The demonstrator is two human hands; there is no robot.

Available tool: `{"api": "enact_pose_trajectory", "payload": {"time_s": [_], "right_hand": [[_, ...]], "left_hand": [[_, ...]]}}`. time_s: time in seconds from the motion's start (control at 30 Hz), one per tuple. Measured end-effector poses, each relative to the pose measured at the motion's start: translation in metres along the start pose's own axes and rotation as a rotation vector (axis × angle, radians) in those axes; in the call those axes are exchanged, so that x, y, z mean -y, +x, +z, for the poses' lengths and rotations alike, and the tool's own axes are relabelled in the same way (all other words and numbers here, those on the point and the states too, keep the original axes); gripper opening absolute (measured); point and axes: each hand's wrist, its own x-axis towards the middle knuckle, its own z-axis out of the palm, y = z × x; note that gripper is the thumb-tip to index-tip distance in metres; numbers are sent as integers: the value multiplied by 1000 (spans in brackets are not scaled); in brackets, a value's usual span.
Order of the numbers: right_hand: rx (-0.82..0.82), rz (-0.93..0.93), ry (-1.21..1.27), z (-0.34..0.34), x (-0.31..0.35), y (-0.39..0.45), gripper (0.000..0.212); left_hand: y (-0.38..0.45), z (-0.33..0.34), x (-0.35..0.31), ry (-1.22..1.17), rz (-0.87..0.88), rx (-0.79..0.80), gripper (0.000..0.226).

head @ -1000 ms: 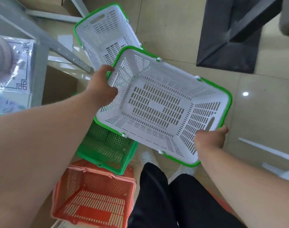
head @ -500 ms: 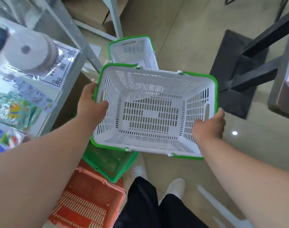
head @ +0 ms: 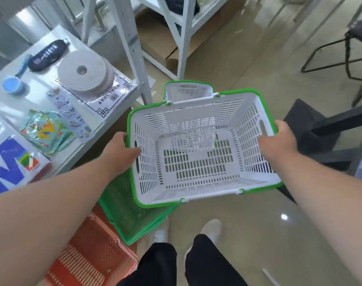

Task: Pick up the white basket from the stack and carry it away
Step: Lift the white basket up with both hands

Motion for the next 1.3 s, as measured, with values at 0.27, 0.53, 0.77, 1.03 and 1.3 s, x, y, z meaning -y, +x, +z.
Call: {"api": "enact_pose_trajectory", "payload": {"time_s": [0.27, 0.53, 0.77, 1.03, 1.3], "right_hand": [[149, -156, -120, 6, 34, 85, 43], [256, -332, -221, 19, 104, 155, 52], [211, -491, -273, 73, 182, 200, 54], [410, -659, -478, 172, 216, 260, 65], [413, -784, -527, 205, 239, 310, 62]], "left_hand": [[-8, 45, -5, -129, -205, -22, 28], [-17, 69, -23, -316, -355, 39, 24], [13, 93, -20, -607, -476, 59, 23], [66, 156, -9, -742, -714, -9, 27], [74, 203, -57, -970, -725, 11, 31]]}}
